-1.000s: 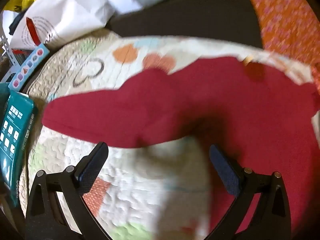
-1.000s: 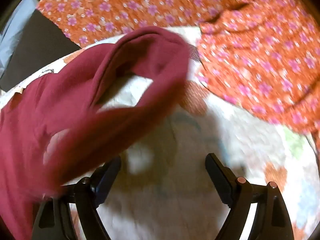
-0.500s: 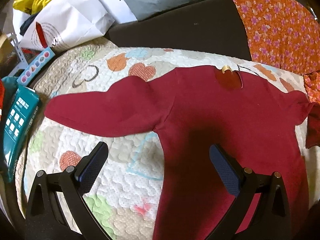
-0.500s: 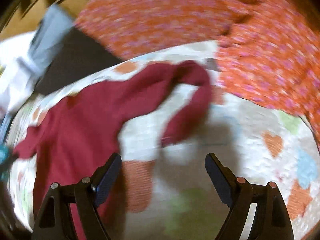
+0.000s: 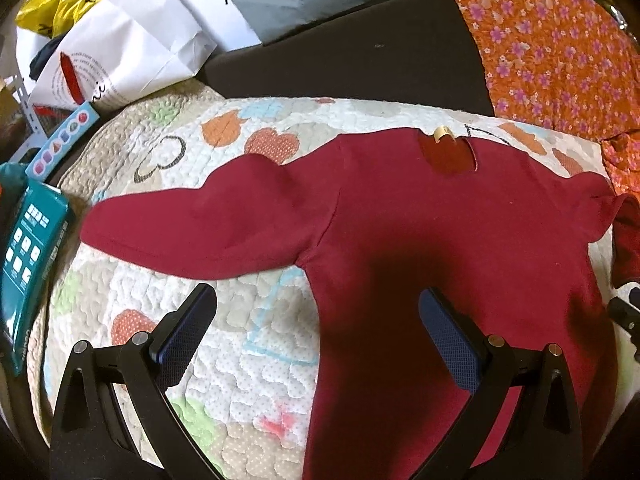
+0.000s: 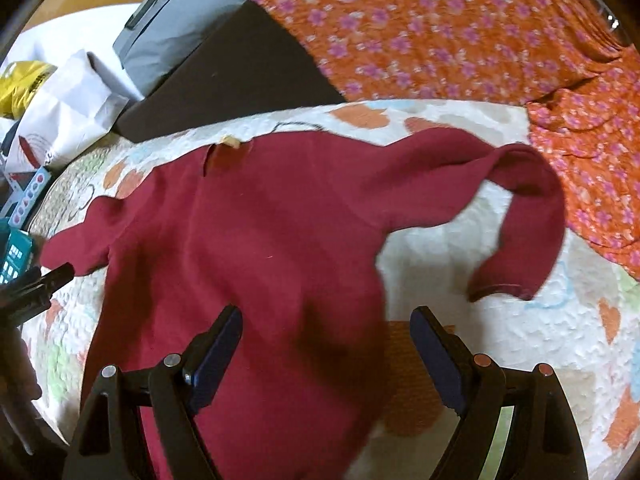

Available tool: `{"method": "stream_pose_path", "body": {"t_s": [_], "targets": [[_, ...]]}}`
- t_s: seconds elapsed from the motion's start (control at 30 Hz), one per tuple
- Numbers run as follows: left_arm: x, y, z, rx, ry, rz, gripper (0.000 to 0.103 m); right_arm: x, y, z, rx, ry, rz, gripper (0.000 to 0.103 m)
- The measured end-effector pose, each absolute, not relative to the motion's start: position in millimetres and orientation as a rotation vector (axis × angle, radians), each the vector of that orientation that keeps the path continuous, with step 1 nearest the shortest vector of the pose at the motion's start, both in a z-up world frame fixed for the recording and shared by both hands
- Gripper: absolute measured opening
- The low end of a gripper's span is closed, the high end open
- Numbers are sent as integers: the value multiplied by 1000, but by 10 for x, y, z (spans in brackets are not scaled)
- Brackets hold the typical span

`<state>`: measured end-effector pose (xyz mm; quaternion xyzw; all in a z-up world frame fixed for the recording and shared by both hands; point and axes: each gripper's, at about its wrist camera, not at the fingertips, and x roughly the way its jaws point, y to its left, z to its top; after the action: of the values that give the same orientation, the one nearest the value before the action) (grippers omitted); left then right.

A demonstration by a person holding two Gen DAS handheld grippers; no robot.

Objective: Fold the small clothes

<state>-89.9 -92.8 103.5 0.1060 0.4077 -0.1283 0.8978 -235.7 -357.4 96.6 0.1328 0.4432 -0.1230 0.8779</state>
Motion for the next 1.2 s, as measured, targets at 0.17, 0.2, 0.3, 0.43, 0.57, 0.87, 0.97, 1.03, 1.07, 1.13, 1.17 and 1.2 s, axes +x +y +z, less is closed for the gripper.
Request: {"method": "stream_pose_path", "body": {"t_s": [0.17,0.2,0.3,0.43,0.57,0.87,0.97,1.03,1.07,1.13,1.17,1.2], "targets": [[-894,-987,1032,219,854,-276,102,-2271,-3417,970,267,945,-229,85],[-898,-1007,1031,221,854,-277,102,-2257,-3386,975,260,946,-227,85],[-915,-1044,1022,235,850,-279,102,-2230,-3321,996,256,942,-215,85],[-906,-1074,1000,248,850,-266,102,-2190,-3262,1001,265,941,-200,85],[-880,-1083,988,233,863,-259,102,-2156,-3226,1013,274,942,-192,85],[-874,-1152,956,231,878,-277,102,-2060,-3171,1038,303,926,-206,85],[-871,-1192,934,227,894,-287,102,-2041,-3160,1025,291,927,-212,85],[-873,-1219,929,229,894,-290,102,-2028,-3155,1022,288,929,-210,85],[-873,-1226,932,228,893,-292,102,-2028,-3159,1020,286,929,-212,85],[-867,-1235,926,224,896,-296,102,-2020,-3164,1017,282,927,-220,85],[-860,-1240,919,222,900,-296,102,-2015,-3172,1009,284,929,-221,85],[-850,-1246,910,220,907,-295,102,-2012,-3174,1002,286,930,-221,85]]}}
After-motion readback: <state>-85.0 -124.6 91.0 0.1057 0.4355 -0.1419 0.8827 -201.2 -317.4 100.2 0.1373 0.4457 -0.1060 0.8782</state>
